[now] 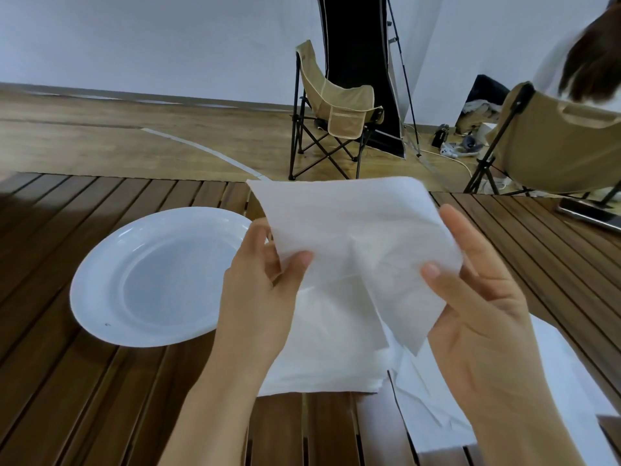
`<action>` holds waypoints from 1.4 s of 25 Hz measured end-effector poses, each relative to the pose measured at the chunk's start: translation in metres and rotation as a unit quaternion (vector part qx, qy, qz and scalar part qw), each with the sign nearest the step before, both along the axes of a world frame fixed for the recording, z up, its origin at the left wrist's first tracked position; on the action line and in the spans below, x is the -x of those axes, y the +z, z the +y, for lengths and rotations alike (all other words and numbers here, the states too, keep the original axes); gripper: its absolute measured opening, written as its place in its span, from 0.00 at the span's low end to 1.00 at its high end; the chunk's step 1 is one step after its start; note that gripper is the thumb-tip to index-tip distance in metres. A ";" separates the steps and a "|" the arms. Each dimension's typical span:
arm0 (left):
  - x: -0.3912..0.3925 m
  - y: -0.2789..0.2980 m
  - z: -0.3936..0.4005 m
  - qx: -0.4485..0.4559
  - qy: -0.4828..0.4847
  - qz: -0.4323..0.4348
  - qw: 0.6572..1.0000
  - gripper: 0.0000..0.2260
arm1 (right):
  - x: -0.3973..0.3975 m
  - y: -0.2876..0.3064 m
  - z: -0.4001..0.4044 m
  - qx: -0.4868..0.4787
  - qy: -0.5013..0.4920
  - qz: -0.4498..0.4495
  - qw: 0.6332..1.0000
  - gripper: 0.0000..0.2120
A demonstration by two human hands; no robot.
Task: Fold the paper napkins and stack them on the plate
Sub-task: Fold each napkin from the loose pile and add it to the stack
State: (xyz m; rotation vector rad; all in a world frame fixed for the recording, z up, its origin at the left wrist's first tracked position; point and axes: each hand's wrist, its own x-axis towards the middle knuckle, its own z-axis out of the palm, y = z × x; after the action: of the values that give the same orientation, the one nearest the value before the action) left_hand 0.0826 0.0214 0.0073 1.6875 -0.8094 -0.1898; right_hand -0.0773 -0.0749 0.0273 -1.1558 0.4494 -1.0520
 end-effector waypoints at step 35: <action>-0.004 0.016 0.017 0.114 0.064 -0.063 0.989 0.14 | -0.009 -0.020 -0.003 0.162 -0.106 0.221 0.956 0.12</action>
State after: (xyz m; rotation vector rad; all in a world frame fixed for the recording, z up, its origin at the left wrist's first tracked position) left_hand 0.0868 0.0386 0.0233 1.5394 -0.7805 0.0960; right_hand -0.0686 -0.0778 0.0076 -1.6776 0.7863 -1.0749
